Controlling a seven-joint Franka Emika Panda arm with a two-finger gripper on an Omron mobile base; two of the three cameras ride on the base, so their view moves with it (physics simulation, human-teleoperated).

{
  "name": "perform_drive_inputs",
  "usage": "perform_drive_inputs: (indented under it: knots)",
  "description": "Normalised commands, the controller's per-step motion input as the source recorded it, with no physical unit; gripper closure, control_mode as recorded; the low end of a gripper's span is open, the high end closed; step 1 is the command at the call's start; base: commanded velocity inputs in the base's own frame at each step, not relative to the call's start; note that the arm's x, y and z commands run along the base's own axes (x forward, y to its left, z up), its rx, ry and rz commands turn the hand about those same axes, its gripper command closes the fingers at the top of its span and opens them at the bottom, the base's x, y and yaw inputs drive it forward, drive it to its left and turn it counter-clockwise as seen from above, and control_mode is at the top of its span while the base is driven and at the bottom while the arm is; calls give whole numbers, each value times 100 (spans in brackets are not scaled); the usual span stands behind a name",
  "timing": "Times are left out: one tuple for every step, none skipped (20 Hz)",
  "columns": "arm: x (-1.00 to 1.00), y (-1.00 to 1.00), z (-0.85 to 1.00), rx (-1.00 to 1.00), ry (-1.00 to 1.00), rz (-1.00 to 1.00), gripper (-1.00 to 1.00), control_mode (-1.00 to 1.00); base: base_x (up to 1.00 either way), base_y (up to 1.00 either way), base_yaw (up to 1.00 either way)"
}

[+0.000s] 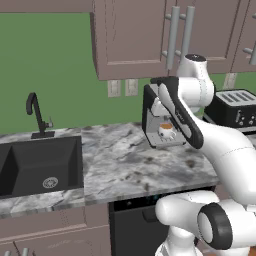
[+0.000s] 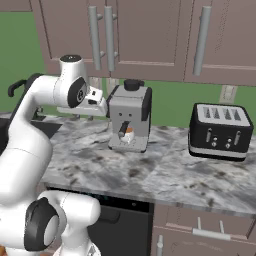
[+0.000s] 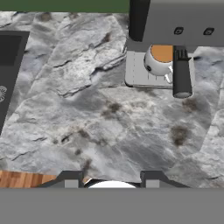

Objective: Pick up the brewed coffee from the coffee machine and place it next to the breakfast plate on the dining counter.

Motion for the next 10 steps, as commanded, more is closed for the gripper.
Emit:
perform_drive_inputs:
  knots:
    - [-4, 0, 0, 0, 0, 0, -100, -100, 0, 0, 0]
    - [-28, 0, -9, 0, -1, 0, -100, -100, 0, 0, 0]
    - [-26, 0, -33, 0, -17, 3, -100, -100, 0, 0, 0]
    - [-11, 0, -28, 0, -22, 9, -100, -100, 0, 0, 0]
    - [-5, -9, -25, 0, -25, 15, -100, -100, 0, 0, 0]
    - [-6, -31, -20, 0, -24, 20, -100, -100, 0, 0, 0]
    - [-8, -37, -18, 0, -26, 21, -100, -100, 0, 0, 0]
    - [-9, -39, -17, 0, -27, 21, -100, -100, 0, 0, 0]
    - [-3, -46, -20, 0, -26, 20, -100, -100, 0, 0, 0]
    - [-1, -55, -20, 0, -25, 19, -100, -100, 0, 0, 0]
